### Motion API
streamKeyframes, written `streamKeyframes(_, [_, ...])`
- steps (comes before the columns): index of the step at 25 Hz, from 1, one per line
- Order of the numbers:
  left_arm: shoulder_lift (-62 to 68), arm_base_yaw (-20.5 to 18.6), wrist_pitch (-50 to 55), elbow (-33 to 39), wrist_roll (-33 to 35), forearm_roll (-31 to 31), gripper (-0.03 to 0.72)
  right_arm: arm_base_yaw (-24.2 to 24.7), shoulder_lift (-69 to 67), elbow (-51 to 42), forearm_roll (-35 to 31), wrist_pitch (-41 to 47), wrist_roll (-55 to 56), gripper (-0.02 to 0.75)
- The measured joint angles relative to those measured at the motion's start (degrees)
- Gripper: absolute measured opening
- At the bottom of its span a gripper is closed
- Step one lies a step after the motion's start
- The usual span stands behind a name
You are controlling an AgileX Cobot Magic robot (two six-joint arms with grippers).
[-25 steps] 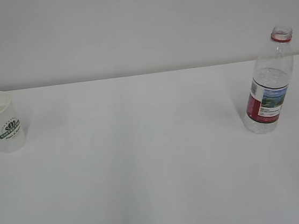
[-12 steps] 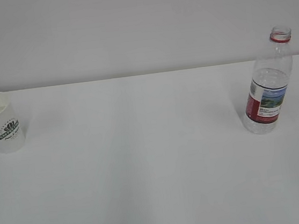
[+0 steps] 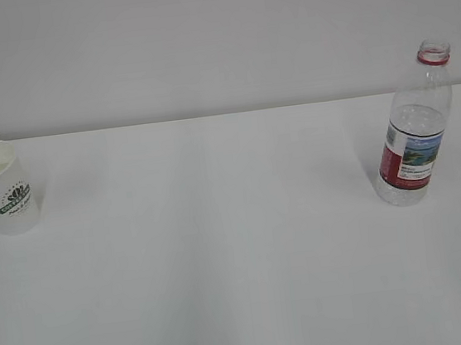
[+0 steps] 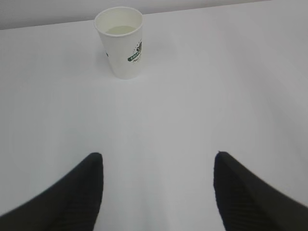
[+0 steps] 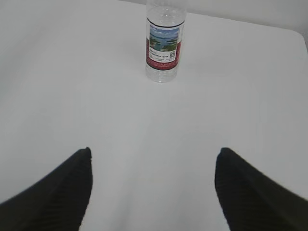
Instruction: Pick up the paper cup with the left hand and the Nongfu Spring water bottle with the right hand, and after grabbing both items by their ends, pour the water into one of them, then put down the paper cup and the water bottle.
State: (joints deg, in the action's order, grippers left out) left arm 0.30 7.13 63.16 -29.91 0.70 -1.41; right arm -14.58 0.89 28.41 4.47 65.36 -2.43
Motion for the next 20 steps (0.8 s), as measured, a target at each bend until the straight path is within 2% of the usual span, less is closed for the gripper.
streamKeyframes(3, [0.0, 0.0, 0.0, 0.0, -0.1, 0.0, 0.524, 0.0, 0.0, 0.0, 0.0, 0.0, 0.0, 0.624])
streamKeyframes(8, [0.0, 0.0, 0.0, 0.0, -0.1, 0.0, 0.52, 0.0, 0.0, 0.0, 0.0, 0.0, 0.0, 0.629])
streamKeyframes(15, [0.0, 0.0, 0.0, 0.0, -0.1, 0.0, 0.517, 0.0, 0.0, 0.0, 0.0, 0.0, 0.0, 0.554])
streamKeyframes(20, [0.0, 0.0, 0.0, 0.0, -0.1, 0.0, 0.516, 0.0, 0.0, 0.0, 0.0, 0.0, 0.03, 0.537])
